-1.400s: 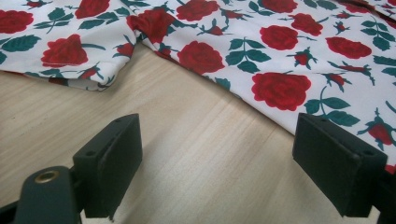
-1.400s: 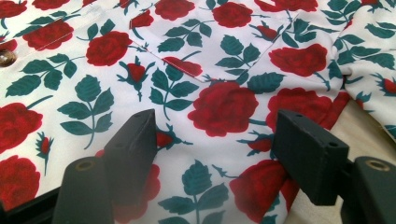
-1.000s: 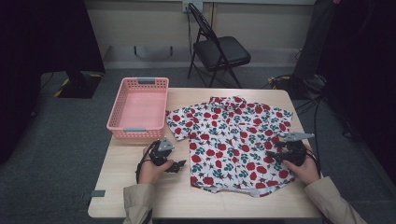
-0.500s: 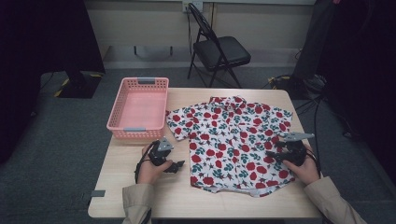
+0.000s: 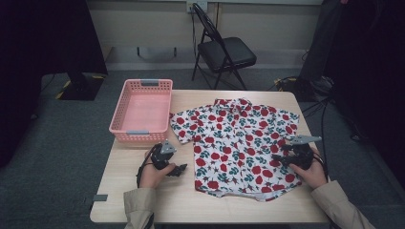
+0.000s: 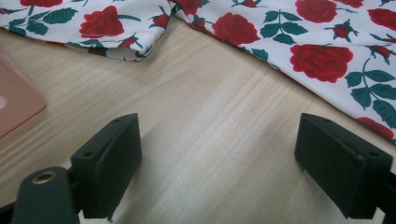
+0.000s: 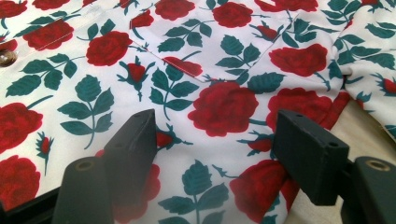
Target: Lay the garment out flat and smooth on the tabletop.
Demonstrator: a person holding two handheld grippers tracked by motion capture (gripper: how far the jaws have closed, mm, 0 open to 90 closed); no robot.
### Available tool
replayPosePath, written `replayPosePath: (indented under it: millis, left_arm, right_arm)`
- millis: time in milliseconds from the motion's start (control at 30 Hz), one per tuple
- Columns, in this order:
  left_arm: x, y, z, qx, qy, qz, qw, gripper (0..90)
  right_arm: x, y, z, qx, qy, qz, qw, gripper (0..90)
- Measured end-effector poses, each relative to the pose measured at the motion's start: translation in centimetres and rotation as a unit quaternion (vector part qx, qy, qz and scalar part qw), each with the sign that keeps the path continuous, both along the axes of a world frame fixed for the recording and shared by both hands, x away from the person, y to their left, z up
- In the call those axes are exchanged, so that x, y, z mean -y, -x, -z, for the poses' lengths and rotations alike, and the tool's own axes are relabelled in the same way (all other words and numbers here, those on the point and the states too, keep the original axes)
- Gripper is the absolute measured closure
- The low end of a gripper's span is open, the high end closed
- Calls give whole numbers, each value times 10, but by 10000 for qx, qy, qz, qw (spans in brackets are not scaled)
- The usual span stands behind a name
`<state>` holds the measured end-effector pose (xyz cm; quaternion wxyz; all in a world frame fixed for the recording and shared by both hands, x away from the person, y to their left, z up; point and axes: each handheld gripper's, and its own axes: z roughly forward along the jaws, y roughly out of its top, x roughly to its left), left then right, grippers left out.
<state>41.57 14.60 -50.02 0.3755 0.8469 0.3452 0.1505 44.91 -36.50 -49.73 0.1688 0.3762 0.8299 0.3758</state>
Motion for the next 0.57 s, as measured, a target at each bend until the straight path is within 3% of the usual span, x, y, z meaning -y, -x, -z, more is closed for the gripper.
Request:
replayPosePath:
  millis: [567]
  left_arm:
    - [0, -1, 0, -2, -30, -104, 9999, 117]
  right_arm:
    - [0, 0, 0, 1, 3, 1, 10000, 299]
